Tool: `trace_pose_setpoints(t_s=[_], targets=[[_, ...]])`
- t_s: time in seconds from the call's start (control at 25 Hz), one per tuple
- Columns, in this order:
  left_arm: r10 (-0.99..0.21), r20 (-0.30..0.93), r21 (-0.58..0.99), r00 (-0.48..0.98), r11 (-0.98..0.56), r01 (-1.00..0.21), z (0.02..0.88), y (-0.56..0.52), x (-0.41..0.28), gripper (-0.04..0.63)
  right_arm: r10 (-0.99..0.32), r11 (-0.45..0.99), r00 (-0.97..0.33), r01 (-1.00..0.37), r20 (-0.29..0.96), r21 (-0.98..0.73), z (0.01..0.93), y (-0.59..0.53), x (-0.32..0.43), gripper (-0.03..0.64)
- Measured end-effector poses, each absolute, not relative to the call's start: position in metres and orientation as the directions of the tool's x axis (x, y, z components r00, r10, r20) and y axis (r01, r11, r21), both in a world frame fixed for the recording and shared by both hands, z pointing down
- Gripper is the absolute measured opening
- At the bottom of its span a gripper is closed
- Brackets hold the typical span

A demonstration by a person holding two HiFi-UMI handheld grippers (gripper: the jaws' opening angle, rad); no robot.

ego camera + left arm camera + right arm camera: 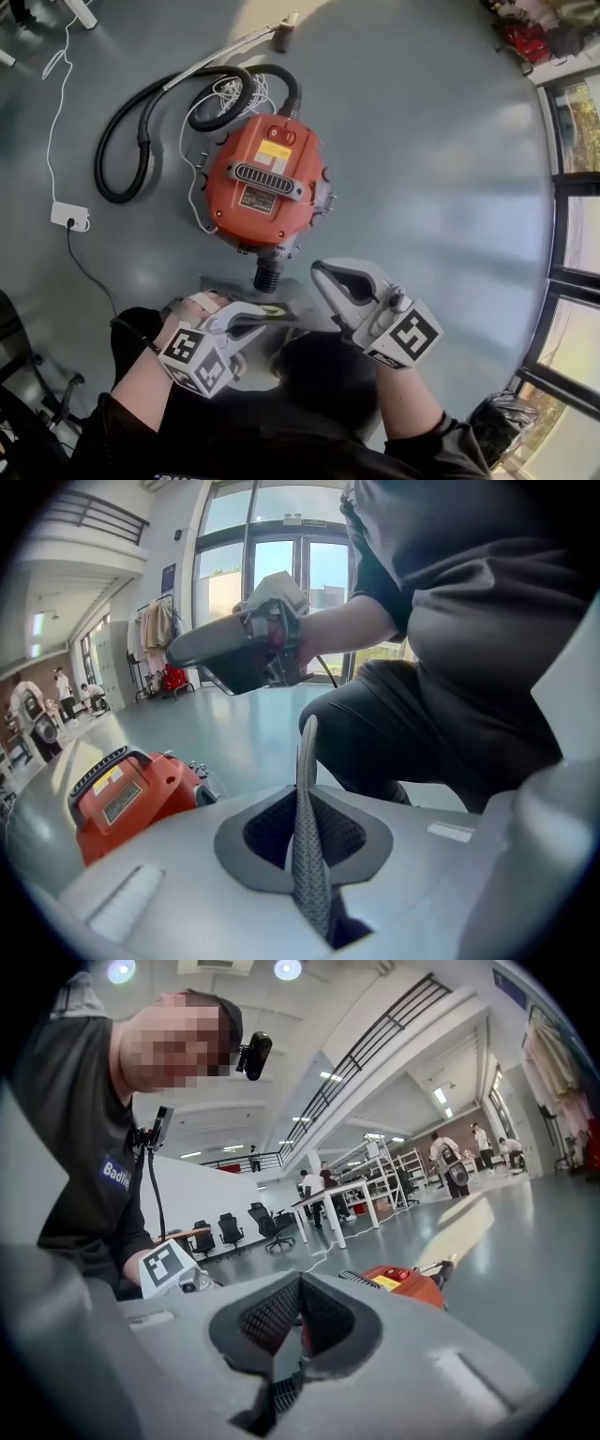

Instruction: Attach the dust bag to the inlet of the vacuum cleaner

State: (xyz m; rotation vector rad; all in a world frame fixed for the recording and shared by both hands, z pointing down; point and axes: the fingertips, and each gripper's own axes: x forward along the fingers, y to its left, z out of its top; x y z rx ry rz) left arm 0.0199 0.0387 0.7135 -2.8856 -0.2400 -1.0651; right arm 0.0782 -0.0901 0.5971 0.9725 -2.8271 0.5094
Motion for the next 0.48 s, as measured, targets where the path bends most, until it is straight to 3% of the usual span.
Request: trace_pose_setpoints(t_s=[0.48], targets=[[0.079,0.640,-0.087,0.765,-0.981,0.174,0.749,0.020,0.024,0.041,-0.587,0.786,-0.796,-0.604,0.147,-0.136,0.632,-0.112,0.083,-0.006]])
